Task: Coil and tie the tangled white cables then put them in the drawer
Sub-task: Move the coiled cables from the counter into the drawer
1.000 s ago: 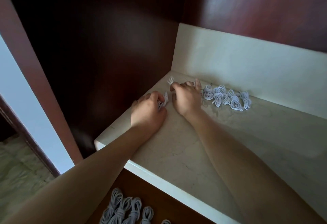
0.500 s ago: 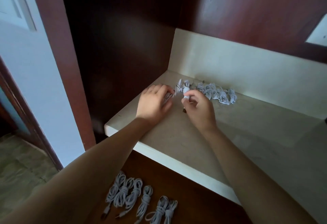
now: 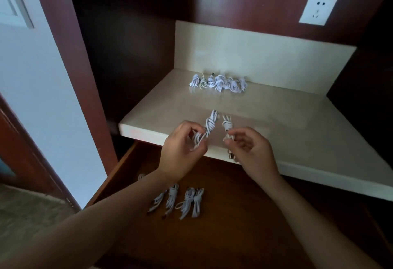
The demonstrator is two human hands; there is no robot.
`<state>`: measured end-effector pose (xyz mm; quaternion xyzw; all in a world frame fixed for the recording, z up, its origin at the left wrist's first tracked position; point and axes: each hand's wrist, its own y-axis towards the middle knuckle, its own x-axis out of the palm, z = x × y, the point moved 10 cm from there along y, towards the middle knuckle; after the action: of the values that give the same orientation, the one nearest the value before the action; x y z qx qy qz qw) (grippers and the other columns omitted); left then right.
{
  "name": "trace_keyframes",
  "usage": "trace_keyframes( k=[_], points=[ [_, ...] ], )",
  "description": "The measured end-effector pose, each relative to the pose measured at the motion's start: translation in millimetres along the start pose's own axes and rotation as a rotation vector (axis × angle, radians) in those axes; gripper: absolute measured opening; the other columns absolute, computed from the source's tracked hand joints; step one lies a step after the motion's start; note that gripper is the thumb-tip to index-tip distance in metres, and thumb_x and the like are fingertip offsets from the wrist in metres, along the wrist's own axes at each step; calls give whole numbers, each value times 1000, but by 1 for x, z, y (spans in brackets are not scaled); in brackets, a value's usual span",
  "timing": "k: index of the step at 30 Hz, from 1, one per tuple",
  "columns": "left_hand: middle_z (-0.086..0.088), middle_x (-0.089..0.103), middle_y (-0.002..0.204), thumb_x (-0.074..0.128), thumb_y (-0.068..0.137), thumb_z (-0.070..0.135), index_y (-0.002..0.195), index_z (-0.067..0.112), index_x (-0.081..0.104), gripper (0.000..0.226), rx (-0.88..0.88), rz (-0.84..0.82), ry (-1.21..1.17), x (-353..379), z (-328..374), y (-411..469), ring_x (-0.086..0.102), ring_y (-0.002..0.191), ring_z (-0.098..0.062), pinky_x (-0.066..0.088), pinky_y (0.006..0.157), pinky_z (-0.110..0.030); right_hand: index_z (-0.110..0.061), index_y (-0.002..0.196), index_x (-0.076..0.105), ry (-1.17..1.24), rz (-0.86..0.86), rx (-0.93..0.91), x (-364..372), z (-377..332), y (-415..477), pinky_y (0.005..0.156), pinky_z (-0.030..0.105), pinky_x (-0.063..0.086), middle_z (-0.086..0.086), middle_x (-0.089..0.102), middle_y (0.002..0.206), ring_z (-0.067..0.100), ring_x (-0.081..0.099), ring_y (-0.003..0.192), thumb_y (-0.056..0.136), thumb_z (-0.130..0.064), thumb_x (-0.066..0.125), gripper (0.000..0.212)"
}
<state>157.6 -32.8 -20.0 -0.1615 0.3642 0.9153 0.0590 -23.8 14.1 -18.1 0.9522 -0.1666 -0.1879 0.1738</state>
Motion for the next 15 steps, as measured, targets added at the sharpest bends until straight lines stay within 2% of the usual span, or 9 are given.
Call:
trace_keyframes(
  k=[2, 5, 8, 10, 12, 15],
  points=[
    [14, 59, 91, 69, 85, 14, 97, 25, 57, 20, -31, -40, -35, 8, 2, -15, 55, 74, -6, 42, 65, -16, -34, 91, 67, -45, -9, 14, -5, 3, -19, 65, 25, 55, -17, 68, 81, 2, 63, 74, 86, -14, 74, 22],
    [14, 57, 83, 67, 87, 17, 96, 24, 54, 17, -102, -111, -61, 22, -5, -41, 55, 69, -10, 43, 60, -20, -40, 90, 65, -146, -36, 47, -10, 17, -47, 63, 28, 55, -10, 69, 82, 3, 63, 69, 86, -20, 73, 22],
    [11, 51, 76, 67, 86, 16, 91, 24, 50, 20, -85, -181, -24, 35, -10, -64, 49, 60, -11, 39, 54, -24, -33, 84, 63, -234, -113, 37, -5, 37, -74, 61, 35, 54, -11, 67, 77, 7, 63, 65, 86, -18, 72, 17],
    [12, 51, 79, 67, 84, 17, 89, 24, 49, 20, -37, -257, 1, 45, -9, -75, 50, 62, -9, 38, 55, -22, -29, 83, 62, -323, -148, -12, -4, 49, -87, 62, 33, 53, -15, 65, 81, 8, 63, 69, 86, -17, 70, 15],
    [14, 53, 84, 65, 83, 23, 91, 26, 50, 17, -3, -357, 48, 57, -10, -84, 55, 67, -6, 42, 57, -20, -30, 82, 61, -352, -205, 15, -3, 67, -94, 64, 32, 52, -14, 64, 80, 8, 62, 70, 85, -20, 70, 15],
    [16, 57, 90, 63, 85, 31, 94, 32, 49, 16, -98, -500, 116, 76, -28, -100, 61, 69, -3, 47, 57, -21, -37, 79, 57, -409, -319, 98, 3, 95, -100, 59, 26, 47, -11, 61, 72, 3, 59, 65, 87, -23, 70, 21]
  ],
)
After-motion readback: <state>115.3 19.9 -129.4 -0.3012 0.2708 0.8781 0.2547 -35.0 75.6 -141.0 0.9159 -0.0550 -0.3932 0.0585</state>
